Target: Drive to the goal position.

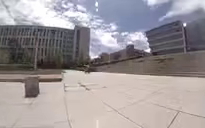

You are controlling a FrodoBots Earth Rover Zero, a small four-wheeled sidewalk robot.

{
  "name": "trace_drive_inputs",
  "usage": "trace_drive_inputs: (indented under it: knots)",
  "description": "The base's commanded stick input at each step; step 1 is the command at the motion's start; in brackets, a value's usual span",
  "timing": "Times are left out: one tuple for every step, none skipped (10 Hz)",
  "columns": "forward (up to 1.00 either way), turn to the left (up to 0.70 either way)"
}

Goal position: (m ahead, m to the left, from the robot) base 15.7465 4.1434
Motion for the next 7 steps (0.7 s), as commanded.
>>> trace_drive_inputs:
  knots:
    - [1.0,0.05]
    - [1.0,0.05]
    - [1.0,0.05]
    - [1.0,0.05]
    - [1.0,0.05]
    - [1.0,0.05]
    - [1.0,0.05]
